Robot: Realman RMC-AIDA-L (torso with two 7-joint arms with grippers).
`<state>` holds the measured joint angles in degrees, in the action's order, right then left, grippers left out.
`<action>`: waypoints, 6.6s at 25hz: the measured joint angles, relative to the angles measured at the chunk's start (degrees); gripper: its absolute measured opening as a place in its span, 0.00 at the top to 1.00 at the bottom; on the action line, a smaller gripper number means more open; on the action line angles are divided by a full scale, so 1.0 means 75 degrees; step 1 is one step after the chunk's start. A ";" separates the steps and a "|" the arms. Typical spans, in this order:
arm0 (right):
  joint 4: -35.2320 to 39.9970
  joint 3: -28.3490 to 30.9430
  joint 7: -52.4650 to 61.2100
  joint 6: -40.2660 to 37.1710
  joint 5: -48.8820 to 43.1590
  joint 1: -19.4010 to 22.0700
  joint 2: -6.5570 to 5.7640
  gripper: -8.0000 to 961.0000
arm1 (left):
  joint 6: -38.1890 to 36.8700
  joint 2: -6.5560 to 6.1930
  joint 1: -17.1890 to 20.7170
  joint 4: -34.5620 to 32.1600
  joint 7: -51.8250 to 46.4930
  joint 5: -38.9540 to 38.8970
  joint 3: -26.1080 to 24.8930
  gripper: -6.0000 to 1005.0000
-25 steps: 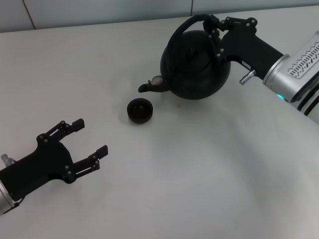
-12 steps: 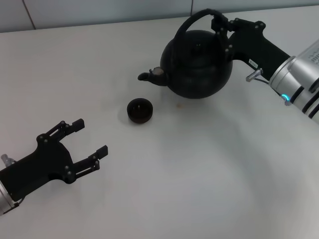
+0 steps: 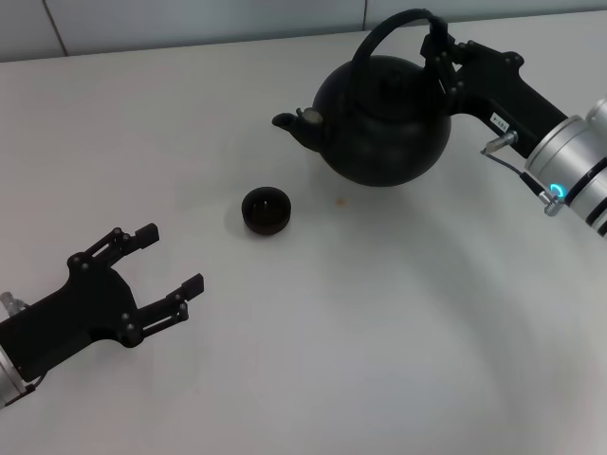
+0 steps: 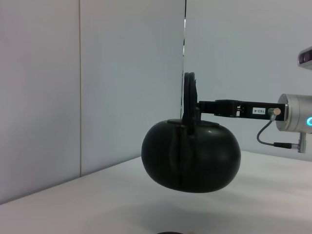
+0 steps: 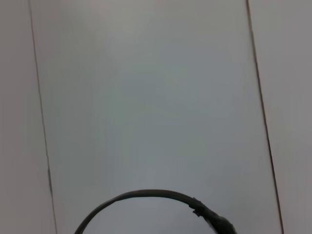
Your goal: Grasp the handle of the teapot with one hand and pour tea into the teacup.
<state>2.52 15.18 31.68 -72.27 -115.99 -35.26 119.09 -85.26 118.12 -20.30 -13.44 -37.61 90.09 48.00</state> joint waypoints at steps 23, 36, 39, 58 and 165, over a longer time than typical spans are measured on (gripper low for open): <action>0.0437 0.0262 -0.0036 -0.0033 0.0091 0.0431 -0.0003 0.91 | -0.0025 0.0000 -0.0006 0.0001 0.0000 0.0000 -0.0002 0.14; 0.0448 0.0213 -0.0089 0.0071 0.0058 0.0471 -0.0011 0.90 | -0.0062 0.0000 -0.0001 0.0018 -0.0001 0.0000 -0.0002 0.14; 0.0432 0.0196 -0.0116 0.0197 0.0029 0.0451 -0.0013 0.90 | -0.0065 0.0001 0.0000 0.0025 -0.0001 0.0000 -0.0002 0.14; 0.0378 0.0085 -0.0313 0.0504 0.0023 0.0494 0.0000 0.90 | -0.0093 0.0022 -0.0012 0.0067 -0.0001 0.0000 -0.0002 0.14; 0.3293 -0.5118 0.3066 -0.3631 -0.1223 0.1625 -0.1005 0.16 | -0.0199 -0.0140 -0.0281 0.0000 -0.0305 0.0070 0.0319 0.14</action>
<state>27.22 -23.20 54.67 -99.50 -125.17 -23.07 111.55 -86.75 117.07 -22.41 -13.44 -39.90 90.61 50.40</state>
